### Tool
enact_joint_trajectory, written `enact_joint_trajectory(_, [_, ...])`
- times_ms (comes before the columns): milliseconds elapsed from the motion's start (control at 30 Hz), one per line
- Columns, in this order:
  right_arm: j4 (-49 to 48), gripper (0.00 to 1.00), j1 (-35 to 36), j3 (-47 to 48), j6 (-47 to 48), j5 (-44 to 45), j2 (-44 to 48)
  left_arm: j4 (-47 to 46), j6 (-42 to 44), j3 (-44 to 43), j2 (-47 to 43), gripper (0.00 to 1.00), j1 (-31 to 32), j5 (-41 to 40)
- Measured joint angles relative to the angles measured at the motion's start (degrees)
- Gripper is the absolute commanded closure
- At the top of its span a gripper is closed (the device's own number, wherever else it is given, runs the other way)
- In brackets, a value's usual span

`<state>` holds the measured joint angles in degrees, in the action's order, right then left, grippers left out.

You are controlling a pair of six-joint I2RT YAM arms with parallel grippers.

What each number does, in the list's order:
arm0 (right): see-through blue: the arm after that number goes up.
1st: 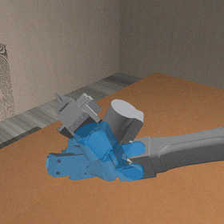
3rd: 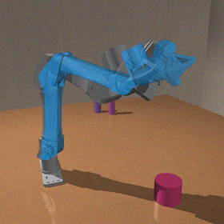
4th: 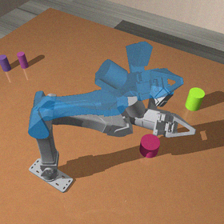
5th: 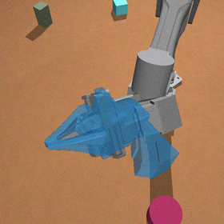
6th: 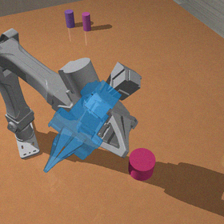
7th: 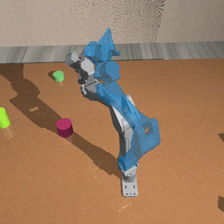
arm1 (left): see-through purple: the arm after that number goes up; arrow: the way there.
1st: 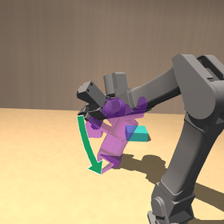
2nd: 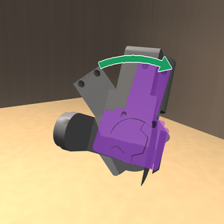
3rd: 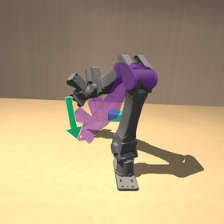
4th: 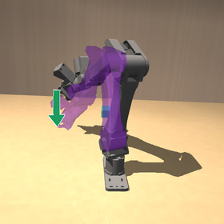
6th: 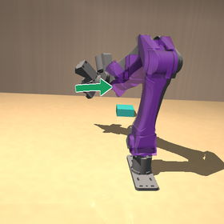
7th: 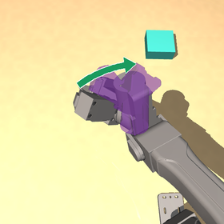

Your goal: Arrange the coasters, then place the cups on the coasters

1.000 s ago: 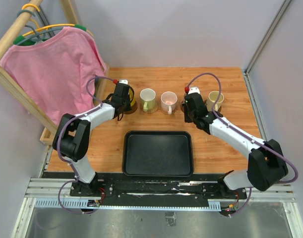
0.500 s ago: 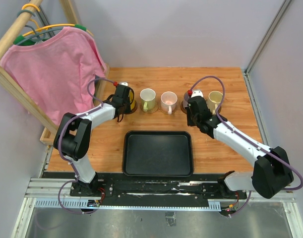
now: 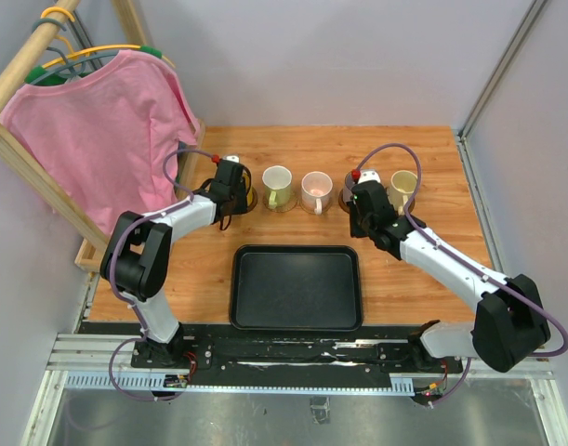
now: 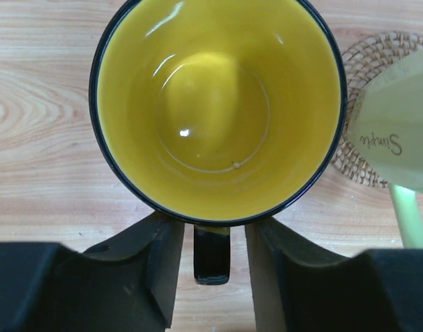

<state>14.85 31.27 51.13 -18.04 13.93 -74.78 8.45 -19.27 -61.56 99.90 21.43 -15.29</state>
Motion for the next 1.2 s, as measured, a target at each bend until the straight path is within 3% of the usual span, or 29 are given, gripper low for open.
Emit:
enact_joint_trajectory(367, [0.0, 0.99, 0.0, -0.3, -0.1, -0.4, 0.0, -1.2, -0.4, 0.9, -0.3, 0.32, 0.0, 0.2])
enact_joint_trajectory(567, [-0.5, 0.99, 0.0, -1.2, -0.1, -0.5, 0.0, -1.0, -0.9, 3.8, -4.7, 0.19, 0.0, 1.0])
enact_joint_trajectory(933, [-1.6, 0.99, 0.0, -3.6, -0.2, -0.4, -1.5, -1.3, -1.7, 11.8, -20.4, 0.17, 0.0, -0.1])
enact_joint_trajectory(1200, [-1.8, 0.99, 0.0, -4.0, -0.5, -0.5, -1.5, -1.7, -1.8, 14.3, -19.6, 0.17, 0.0, -0.6])
